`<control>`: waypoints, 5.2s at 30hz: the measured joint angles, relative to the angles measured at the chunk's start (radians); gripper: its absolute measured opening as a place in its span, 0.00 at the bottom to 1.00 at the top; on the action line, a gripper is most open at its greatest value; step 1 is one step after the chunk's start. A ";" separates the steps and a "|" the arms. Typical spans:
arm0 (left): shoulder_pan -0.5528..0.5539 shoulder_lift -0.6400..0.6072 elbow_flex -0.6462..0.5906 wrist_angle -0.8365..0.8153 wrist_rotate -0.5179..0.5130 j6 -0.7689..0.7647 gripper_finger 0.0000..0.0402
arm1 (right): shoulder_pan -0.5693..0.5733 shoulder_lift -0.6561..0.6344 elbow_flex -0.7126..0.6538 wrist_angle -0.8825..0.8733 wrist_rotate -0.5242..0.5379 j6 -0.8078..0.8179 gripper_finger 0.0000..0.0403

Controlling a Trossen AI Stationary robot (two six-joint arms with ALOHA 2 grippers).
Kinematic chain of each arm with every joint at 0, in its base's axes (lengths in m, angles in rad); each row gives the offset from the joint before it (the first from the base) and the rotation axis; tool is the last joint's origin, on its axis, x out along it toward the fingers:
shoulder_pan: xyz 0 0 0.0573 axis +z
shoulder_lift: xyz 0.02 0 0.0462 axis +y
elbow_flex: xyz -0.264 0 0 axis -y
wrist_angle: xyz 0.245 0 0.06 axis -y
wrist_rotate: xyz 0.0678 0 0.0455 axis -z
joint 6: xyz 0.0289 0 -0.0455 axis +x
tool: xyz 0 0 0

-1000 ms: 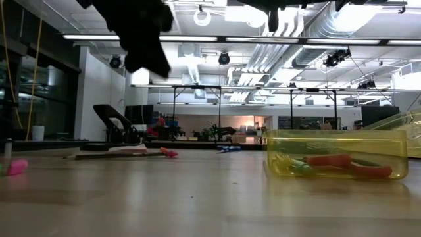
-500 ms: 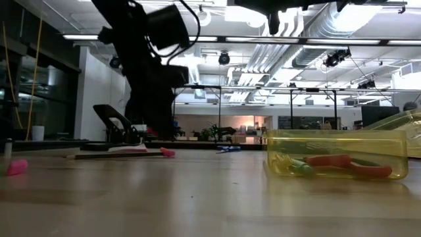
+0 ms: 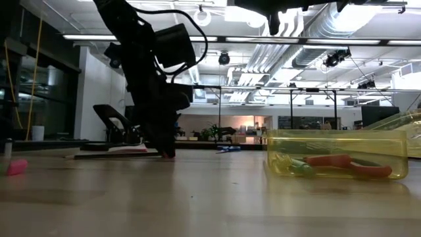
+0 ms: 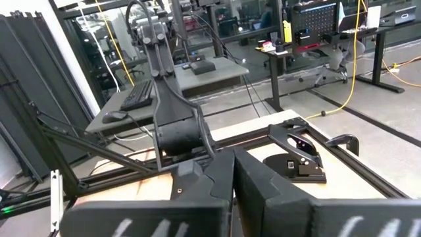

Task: Pack school essentials
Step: Put the black pencil into the supply box

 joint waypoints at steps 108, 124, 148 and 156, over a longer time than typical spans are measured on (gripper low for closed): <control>0.067 -0.528 -0.071 0.838 0.166 0.133 0.20 | 0.086 0.194 -0.002 0.237 -0.029 0.157 0.02; 0.104 -1.094 -0.106 0.244 0.233 0.238 0.39 | 0.091 -0.166 -0.082 -0.255 -0.006 0.111 0.01; 0.075 -1.241 -0.179 0.250 0.075 0.236 0.39 | 0.269 -0.030 -0.215 -0.248 0.125 0.784 0.00; 0.075 -1.242 -0.179 0.245 0.075 0.236 0.39 | 0.479 0.108 -0.287 -0.263 0.319 1.401 0.00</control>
